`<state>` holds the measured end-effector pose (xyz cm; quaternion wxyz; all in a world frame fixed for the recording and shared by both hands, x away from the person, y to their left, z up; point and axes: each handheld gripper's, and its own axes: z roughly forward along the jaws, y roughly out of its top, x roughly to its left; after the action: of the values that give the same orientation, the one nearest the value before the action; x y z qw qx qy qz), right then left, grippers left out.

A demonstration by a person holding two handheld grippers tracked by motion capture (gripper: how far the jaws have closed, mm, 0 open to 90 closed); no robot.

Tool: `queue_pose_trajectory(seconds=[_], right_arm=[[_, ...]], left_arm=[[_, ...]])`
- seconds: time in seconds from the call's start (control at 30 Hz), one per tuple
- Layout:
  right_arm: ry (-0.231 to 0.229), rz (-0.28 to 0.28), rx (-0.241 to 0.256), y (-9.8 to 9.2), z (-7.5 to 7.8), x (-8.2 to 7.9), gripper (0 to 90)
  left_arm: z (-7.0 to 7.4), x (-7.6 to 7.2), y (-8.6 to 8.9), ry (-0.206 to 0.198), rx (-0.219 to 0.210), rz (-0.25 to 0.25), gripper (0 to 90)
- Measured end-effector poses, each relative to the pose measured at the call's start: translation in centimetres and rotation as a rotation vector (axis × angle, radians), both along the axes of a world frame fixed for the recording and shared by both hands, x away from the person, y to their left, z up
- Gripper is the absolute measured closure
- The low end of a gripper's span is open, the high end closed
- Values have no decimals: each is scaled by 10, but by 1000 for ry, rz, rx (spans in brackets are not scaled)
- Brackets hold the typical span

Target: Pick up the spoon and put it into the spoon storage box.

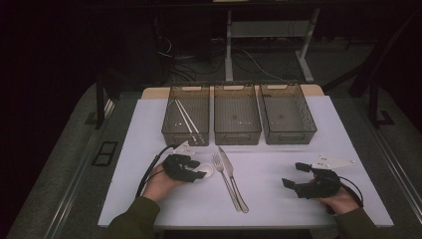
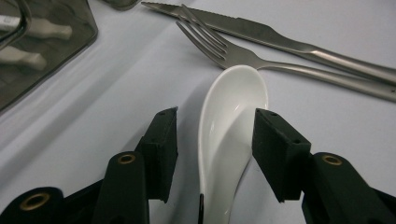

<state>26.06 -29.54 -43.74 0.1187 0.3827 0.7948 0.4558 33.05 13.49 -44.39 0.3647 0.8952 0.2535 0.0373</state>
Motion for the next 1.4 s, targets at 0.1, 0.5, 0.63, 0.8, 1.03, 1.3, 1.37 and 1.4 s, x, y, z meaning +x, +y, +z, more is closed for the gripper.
queue_pose_trajectory(seconds=[0.1, 0.5, 0.63, 0.8, 1.03, 1.3, 1.37, 1.4], right_arm=[[0, -1, 0, 0, 0, 0, 178], [-3, -1, -1, 0, 0, 0, 179], [-5, 0, 0, 0, 1, 0, 178], [-2, -3, 2, 0, 0, 0, 178], [-3, -3, 8, -1, 1, 0, 178], [-2, -2, 15, -1, 2, 0, 178], [-2, -2, 17, -1, 2, 0, 178], [-2, -2, 17, -1, 2, 0, 178]], left_arm=[[1, -4, -3, -11, 24, -20, 588], [8, -15, -3, -70, 45, -42, 817], [10, -16, -5, -76, 45, -42, 820], [18, -15, -8, -91, 21, -38, 820], [34, -7, -16, -92, 7, -61, 821], [56, 10, -32, -113, -26, -75, 821], [64, 15, -36, -116, -36, -83, 821], [68, 17, -38, -121, -41, -83, 821]])
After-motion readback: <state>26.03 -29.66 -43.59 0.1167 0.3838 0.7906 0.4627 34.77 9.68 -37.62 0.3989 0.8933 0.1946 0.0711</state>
